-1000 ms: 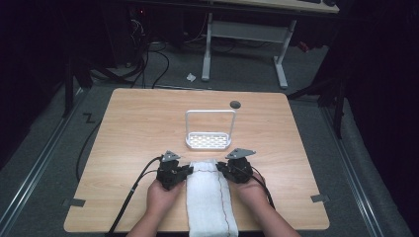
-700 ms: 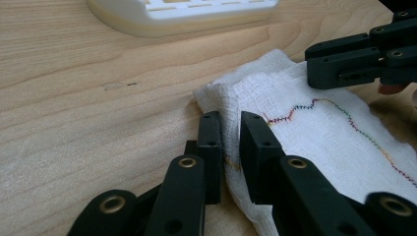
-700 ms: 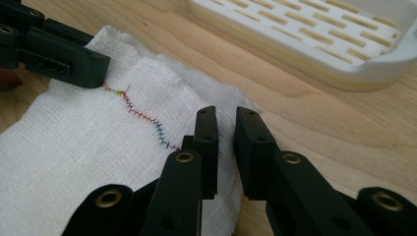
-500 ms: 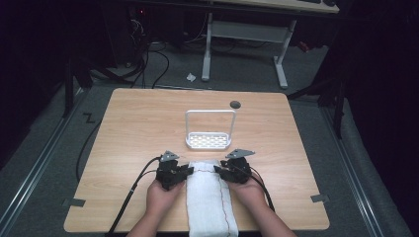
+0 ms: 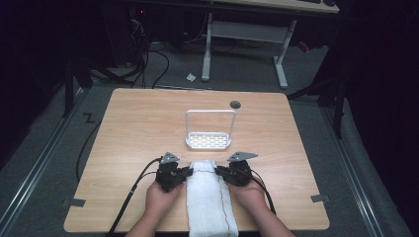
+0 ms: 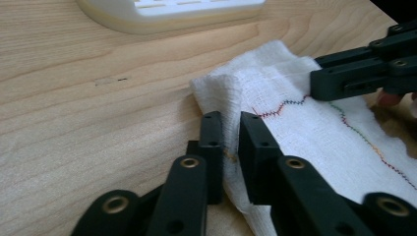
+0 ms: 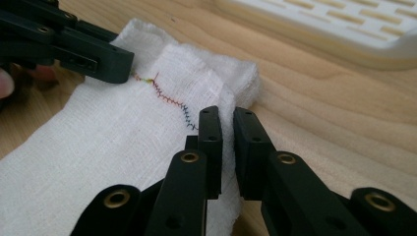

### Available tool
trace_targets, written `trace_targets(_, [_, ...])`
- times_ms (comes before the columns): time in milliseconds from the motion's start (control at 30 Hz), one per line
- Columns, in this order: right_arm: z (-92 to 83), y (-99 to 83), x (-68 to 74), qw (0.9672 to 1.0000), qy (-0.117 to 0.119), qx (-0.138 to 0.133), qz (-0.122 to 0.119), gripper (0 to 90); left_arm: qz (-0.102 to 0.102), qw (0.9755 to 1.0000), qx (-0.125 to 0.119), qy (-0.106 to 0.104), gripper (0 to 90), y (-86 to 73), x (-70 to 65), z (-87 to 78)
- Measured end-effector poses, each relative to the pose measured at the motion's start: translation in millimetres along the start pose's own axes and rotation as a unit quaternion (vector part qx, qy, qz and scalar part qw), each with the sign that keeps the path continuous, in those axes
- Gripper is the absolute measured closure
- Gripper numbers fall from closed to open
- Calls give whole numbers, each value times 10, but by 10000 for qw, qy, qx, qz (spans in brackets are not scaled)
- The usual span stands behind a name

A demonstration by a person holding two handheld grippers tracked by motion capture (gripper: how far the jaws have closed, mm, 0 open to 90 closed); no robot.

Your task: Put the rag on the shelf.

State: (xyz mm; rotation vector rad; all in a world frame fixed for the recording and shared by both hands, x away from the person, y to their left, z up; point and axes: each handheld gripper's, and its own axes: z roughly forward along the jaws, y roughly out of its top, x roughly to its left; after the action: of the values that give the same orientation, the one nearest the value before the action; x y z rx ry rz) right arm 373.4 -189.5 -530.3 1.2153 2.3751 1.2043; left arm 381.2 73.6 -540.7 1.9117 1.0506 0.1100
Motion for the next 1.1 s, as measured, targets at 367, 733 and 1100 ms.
trace_targets(367, [-196, 60, 132, 9978, -187, -541, -331, 834, 25, 9981, -605, 133, 862, 32, -134, -159])
trace_targets(733, [-359, 209, 140, 9934, -344, -1030, -370, 834, 104, 9948, -1012, 99, 861, 284, -205, -315])
trace_targets(1100, [-550, 571, 141, 9868, -499, -1458, -488, 833, 340, 9884, -1480, 101, 861, 625, -274, -499])
